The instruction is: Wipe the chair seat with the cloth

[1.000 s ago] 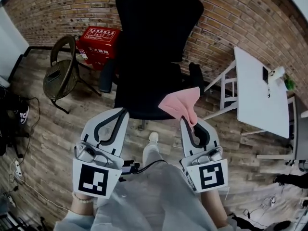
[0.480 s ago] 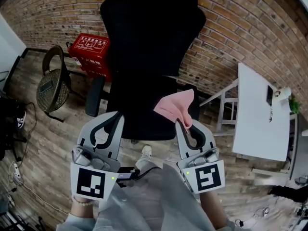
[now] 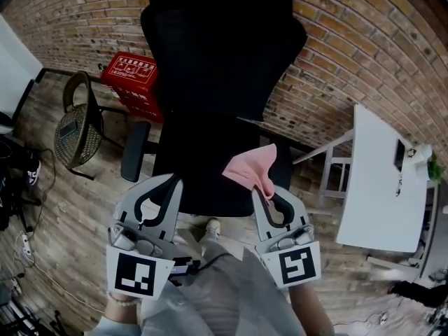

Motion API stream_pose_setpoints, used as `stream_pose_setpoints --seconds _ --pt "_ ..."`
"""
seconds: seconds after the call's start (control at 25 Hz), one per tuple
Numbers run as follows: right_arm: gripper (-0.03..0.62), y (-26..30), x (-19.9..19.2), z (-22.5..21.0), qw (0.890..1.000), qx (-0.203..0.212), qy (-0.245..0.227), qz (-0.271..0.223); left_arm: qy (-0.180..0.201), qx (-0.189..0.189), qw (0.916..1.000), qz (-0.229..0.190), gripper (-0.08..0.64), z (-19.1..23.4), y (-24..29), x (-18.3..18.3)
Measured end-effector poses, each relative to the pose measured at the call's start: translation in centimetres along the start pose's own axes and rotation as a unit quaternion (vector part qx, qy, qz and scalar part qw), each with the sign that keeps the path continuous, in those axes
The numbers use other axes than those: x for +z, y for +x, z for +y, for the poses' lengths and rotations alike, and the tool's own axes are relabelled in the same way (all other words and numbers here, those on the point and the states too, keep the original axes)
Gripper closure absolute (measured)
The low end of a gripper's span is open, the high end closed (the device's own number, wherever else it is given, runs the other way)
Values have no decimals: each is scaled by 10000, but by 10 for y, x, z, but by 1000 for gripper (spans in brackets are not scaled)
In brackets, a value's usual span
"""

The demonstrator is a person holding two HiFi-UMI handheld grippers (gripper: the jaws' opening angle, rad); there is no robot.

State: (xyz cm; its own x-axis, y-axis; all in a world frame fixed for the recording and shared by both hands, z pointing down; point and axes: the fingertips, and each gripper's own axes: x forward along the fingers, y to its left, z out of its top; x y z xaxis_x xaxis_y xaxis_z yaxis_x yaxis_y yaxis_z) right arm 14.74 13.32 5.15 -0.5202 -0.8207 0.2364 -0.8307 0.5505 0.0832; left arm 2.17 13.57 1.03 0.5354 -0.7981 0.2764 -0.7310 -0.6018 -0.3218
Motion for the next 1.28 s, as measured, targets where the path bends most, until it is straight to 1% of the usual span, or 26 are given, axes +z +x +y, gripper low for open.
stream_pose_setpoints --seconds 0.12,0.32,0.48,0.6,0.68,0.8,0.96,1.12,1.28 --pt "532 9 -13 -7 9999 -48 42 138 -50 -58 10000 21 541 2 13 -7" --pt "532 31 -39 -15 9991 -69 -63 403 -85 -228 9996 134 541 6 35 -28" --pt "532 57 -67 -25 9977 -166 -20 651 -90 -339 9992 199 541 14 57 -52" --pt "532 78 -89 -33 9958 -322 84 851 -123 -376 9988 283 541 26 72 -74" --pt "532 92 -108 -41 9931 -489 248 1036 -156 -390 9987 305 541 33 85 -89" --pt "532 113 -139 -51 9852 -714 663 1412 -189 -517 9977 384 541 42 104 -114" --pt "532 145 -178 -62 9771 -966 1055 1572 -306 -715 9955 546 541 46 129 -148" --pt "532 180 -218 -71 9714 -1076 1173 1762 -213 -879 9945 520 541 53 158 -175" --pt "532 210 -252 -81 9689 -1185 1037 1910 -247 -934 9940 516 541 64 185 -200"
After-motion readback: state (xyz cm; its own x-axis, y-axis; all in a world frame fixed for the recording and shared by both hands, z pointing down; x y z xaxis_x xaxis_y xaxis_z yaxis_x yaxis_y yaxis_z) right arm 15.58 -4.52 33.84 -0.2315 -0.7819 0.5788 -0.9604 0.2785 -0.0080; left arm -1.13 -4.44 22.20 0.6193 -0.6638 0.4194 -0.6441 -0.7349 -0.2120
